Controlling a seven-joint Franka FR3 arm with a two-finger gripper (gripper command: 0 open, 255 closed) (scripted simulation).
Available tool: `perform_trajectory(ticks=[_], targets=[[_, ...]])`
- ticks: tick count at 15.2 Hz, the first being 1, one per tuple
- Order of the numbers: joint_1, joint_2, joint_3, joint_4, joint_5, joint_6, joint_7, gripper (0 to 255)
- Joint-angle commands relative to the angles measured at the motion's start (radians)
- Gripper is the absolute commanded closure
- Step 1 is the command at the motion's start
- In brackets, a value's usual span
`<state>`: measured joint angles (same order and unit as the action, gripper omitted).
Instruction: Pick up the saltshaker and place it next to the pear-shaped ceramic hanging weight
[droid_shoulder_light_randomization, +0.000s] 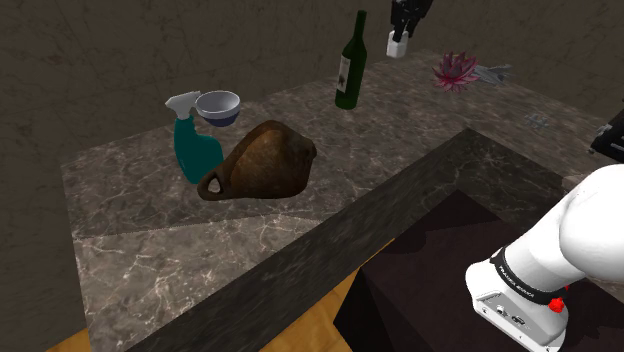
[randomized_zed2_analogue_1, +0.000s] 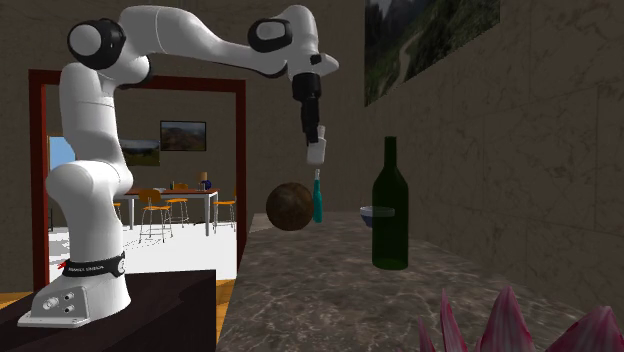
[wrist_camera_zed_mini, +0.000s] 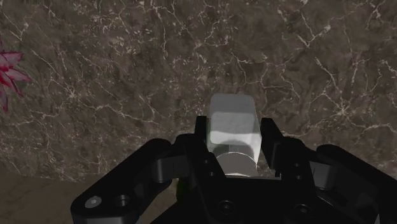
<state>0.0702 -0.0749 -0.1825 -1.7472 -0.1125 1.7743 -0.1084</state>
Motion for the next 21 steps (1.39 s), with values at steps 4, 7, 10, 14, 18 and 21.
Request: perform_trajectory(ticks=[4, 7, 10, 14, 18, 21], targets=[[0.054, -0.044, 0.07, -0.048, -0.012, -0.009, 0.128, 255], [0.086, -0.056, 0.111, -0.06, -0.014, -0.018, 0.201, 255], [0.117, -0.059, 0.153, -0.062, -0.014, -0.028, 0.273, 255], [0.159, -0.048, 0.209, -0.047, -0.013, -0.044, 0.369, 255], [0.201, -0.021, 0.264, -0.014, -0.014, -0.062, 0.464, 255], [0.233, 0.01, 0.303, 0.024, -0.016, -0.079, 0.535, 255]])
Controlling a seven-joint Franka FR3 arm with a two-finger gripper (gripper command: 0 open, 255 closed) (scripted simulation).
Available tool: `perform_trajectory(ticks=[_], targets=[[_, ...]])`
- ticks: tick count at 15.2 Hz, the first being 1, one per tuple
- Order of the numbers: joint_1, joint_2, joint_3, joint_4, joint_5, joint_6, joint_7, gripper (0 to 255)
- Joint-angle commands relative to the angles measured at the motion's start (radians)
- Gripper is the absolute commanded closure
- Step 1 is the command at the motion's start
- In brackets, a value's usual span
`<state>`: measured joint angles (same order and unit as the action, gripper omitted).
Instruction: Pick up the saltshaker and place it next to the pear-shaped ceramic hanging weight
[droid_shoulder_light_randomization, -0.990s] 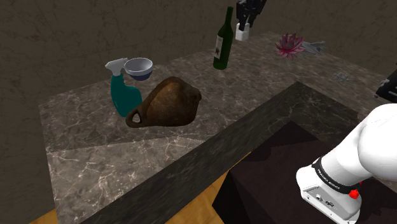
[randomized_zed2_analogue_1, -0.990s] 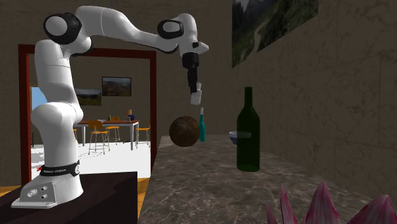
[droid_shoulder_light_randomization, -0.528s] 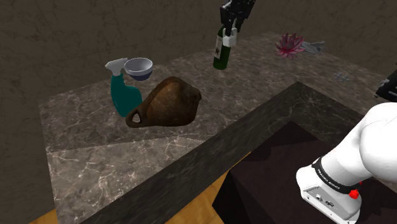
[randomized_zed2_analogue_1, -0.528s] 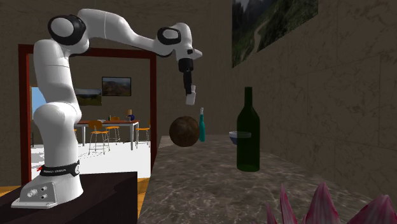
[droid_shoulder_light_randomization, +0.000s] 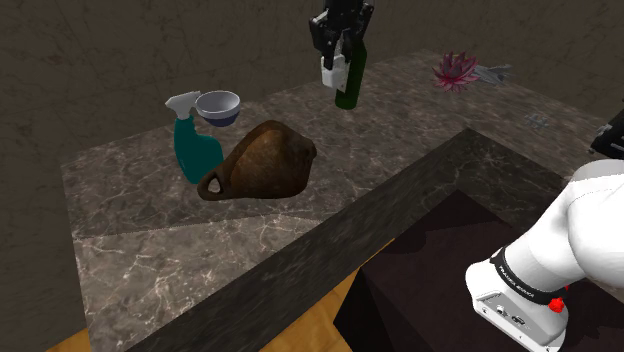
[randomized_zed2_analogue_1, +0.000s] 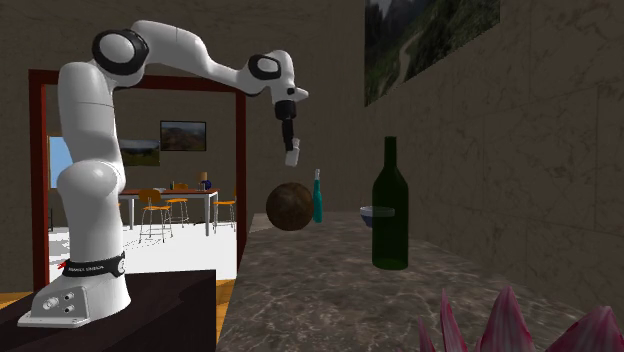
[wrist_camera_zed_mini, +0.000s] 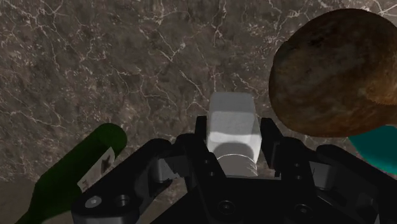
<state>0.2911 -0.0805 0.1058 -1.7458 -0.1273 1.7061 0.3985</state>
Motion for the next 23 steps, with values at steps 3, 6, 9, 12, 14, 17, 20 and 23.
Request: perform_trajectory(ticks=[3, 6, 9, 12, 14, 17, 20, 23], targets=[[0.045, 0.056, 0.054, 0.072, -0.008, -0.03, 0.098, 255], [0.081, 0.106, 0.09, 0.135, -0.018, -0.052, 0.169, 255], [0.12, 0.167, 0.124, 0.211, -0.033, -0.08, 0.238, 255], [0.163, 0.238, 0.154, 0.303, -0.054, -0.114, 0.305, 255], [0.196, 0.293, 0.172, 0.376, -0.071, -0.141, 0.348, 255], [0.252, 0.387, 0.193, 0.507, -0.102, -0.191, 0.409, 255], [0.322, 0.503, 0.205, 0.677, -0.138, -0.258, 0.461, 255], [0.418, 0.665, 0.204, 0.937, -0.186, -0.364, 0.496, 255]])
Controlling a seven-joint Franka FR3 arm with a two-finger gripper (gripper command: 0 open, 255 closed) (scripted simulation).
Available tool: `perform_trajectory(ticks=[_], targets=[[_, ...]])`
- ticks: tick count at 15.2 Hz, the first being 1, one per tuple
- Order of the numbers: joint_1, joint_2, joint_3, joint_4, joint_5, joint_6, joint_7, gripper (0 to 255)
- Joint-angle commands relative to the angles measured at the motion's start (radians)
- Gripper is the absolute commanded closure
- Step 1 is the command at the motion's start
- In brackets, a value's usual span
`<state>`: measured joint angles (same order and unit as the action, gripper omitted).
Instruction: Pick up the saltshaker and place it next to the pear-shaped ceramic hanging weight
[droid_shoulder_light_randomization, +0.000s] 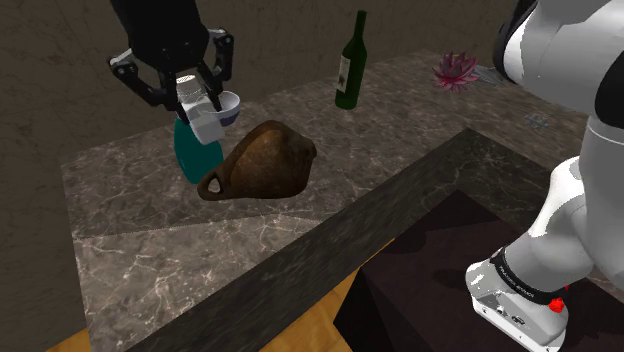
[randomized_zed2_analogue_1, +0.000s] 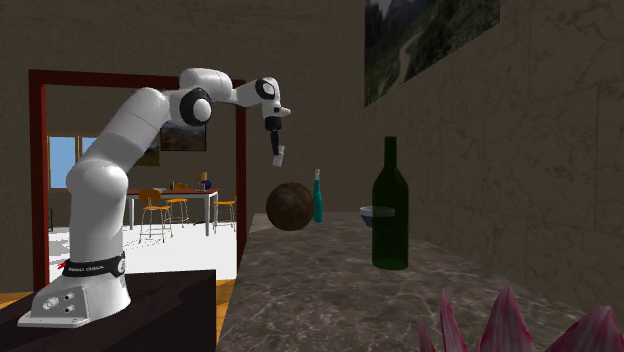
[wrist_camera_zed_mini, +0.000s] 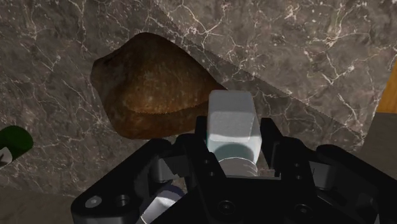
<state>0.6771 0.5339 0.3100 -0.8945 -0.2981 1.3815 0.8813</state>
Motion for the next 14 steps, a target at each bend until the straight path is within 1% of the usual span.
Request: perform_trajectory(ticks=[1, 3, 6, 10, 14], targets=[[0.089, 0.157, -0.012, 0.272, -0.041, -0.117, 0.011, 255], [0.061, 0.098, -0.005, 0.138, -0.024, -0.045, 0.027, 255], [0.035, 0.05, 0.003, 0.012, -0.012, 0.029, 0.041, 255], [0.012, 0.012, 0.008, -0.108, -0.002, 0.109, 0.055, 255], [-0.004, -0.012, 0.01, -0.202, 0.005, 0.177, 0.065, 255]])
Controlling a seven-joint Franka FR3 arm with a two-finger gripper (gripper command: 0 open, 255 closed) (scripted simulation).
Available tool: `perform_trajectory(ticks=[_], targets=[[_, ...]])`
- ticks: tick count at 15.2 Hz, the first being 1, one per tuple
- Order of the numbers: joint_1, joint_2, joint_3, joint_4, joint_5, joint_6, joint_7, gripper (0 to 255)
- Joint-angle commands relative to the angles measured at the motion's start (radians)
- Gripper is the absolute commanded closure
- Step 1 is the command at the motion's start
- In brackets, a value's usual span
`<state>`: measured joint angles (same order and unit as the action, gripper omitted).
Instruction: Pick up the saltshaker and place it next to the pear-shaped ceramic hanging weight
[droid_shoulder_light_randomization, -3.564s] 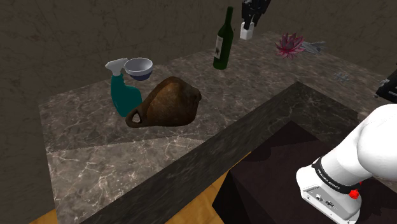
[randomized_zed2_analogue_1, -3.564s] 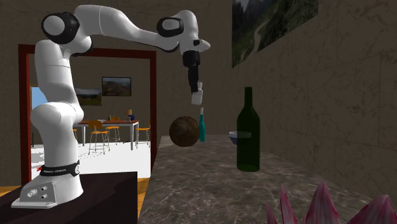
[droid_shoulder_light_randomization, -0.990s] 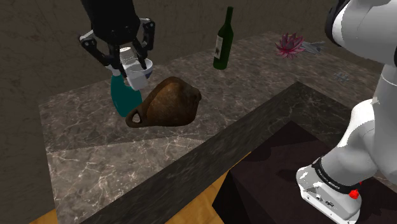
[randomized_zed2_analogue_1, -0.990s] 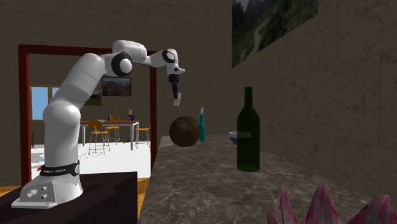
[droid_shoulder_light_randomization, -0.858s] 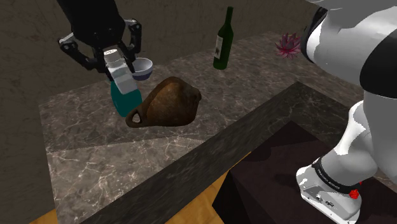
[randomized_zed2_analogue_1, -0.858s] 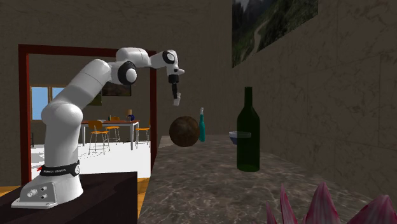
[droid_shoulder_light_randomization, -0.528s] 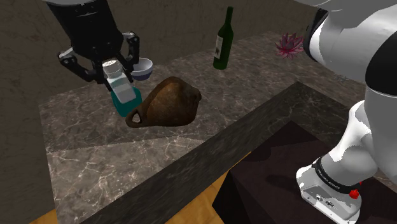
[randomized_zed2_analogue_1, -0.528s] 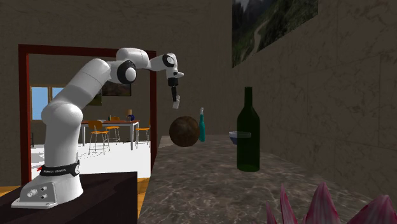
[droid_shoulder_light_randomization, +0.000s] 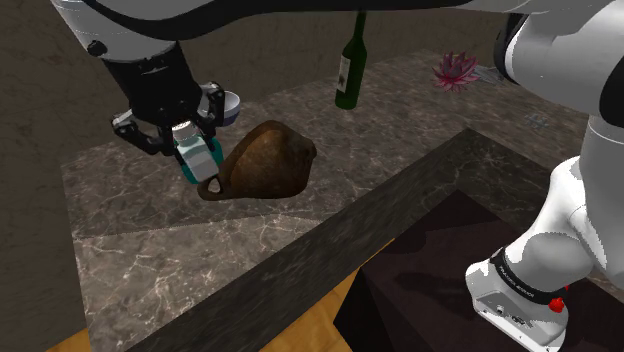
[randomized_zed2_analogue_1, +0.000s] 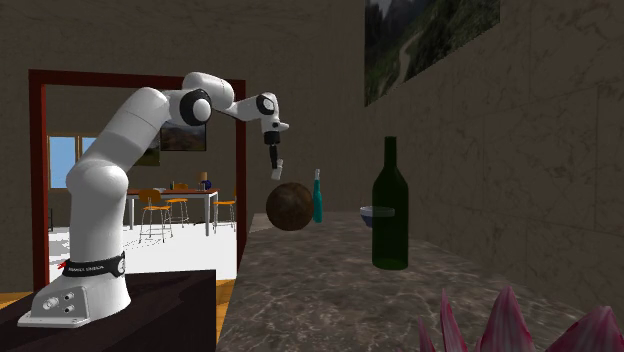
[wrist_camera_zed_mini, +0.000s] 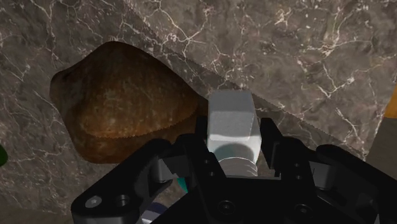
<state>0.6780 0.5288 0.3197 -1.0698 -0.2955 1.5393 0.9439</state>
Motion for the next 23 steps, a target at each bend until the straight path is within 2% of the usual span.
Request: perform_trajectory(ticks=[1, 11, 23], targets=[[-0.008, -0.012, 0.001, -0.047, 0.003, 0.035, 0.005, 255], [-0.03, -0.032, 0.001, -0.214, 0.005, 0.18, 0.028, 255], [-0.041, -0.015, -0.005, -0.351, -0.008, 0.329, 0.056, 255]])
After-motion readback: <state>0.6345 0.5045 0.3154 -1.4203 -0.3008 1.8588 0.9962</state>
